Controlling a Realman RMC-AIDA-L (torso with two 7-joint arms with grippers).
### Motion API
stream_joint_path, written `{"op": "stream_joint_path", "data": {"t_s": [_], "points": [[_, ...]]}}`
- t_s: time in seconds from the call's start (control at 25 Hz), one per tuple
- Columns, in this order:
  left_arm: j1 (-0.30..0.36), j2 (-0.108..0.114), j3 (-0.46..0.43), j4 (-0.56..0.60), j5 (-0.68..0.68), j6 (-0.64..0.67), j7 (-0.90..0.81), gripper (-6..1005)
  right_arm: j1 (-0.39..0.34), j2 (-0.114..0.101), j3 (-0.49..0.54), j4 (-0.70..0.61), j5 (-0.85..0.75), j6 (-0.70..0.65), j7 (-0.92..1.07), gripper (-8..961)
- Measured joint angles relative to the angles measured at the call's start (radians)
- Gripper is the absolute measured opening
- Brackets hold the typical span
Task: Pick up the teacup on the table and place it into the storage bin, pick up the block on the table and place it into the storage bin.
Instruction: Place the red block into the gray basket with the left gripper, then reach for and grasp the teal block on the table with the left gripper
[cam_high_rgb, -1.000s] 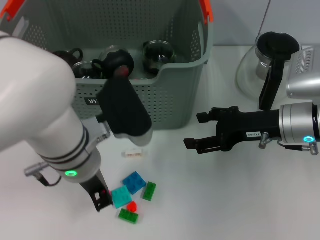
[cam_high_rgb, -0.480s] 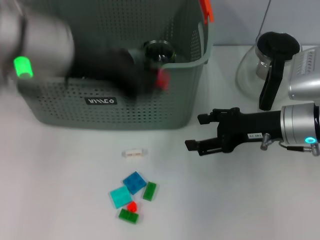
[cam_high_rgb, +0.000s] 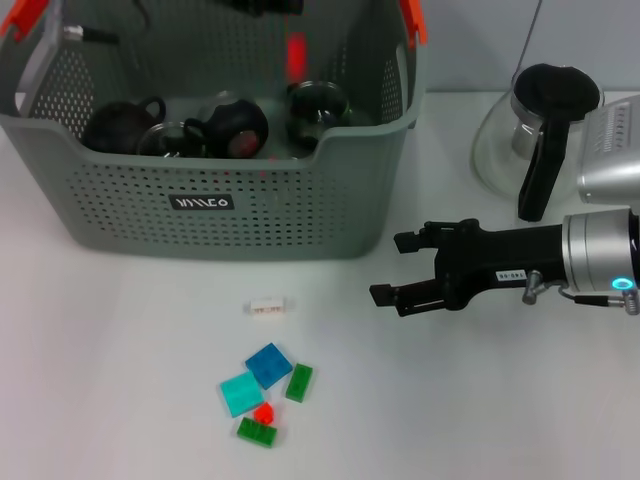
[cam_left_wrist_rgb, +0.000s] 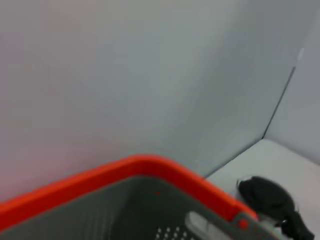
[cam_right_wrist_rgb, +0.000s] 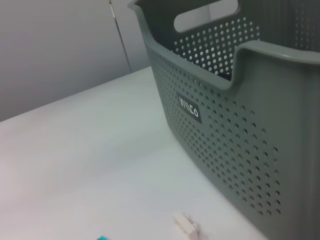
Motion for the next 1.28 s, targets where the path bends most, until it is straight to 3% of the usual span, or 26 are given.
{"op": "stream_joint_path", "data": {"t_s": [0.12, 0.36, 0.4, 0.44, 0.56, 0.6, 0.64, 0.84, 0.92, 1.08, 1.28], "points": [[-0.013, 0.004, 0.000, -0.070, 0.003, -0.027, 0.027, 313, 0.000, -0.002, 0.000, 0.000, 0.000, -0.002, 0.000, 946], [0.039, -0.028, 0.001, 0.086, -0.010, 0.045, 0.034, 517, 0.000, -0.006, 0.002, 0.000, 0.000, -0.002, 0.000, 946], [0.066, -0.041, 0.000, 0.161, -0.039, 0.113, 0.046, 551, 0.000, -0.006, 0.003, 0.000, 0.000, -0.002, 0.000, 946], [0.115, -0.070, 0.001, 0.282, -0.100, 0.263, 0.098, 586, 0.000, -0.006, 0.003, 0.000, 0.000, -0.002, 0.000, 946], [0.194, -0.126, 0.010, 0.440, -0.169, 0.492, 0.192, 661, 0.002, -0.006, 0.004, 0.004, 0.000, 0.000, 0.000, 946], [0.235, -0.149, 0.033, 0.505, -0.180, 0.576, 0.224, 685, 0.003, -0.005, 0.004, 0.005, 0.000, 0.001, 0.000, 946], [0.261, -0.155, 0.057, 0.535, -0.180, 0.608, 0.234, 710, 0.004, -0.004, 0.005, 0.005, 0.000, 0.003, 0.001, 946], [0.440, -0.156, 0.350, 0.702, -0.066, 0.649, 0.249, 875, 0.005, -0.003, 0.008, 0.003, 0.000, 0.005, 0.011, 946], [0.462, -0.165, 0.415, 0.713, 0.020, 0.644, 0.248, 952, 0.009, -0.002, 0.009, 0.004, 0.000, 0.006, 0.012, 945], [0.448, -0.165, 0.496, 0.599, 0.170, 0.584, 0.240, 951, 0.012, 0.003, 0.011, 0.002, 0.000, 0.007, 0.012, 945], [0.417, -0.160, 0.531, 0.468, 0.278, 0.488, 0.247, 951, 0.015, 0.006, 0.011, 0.000, 0.003, 0.010, 0.009, 945]]}}
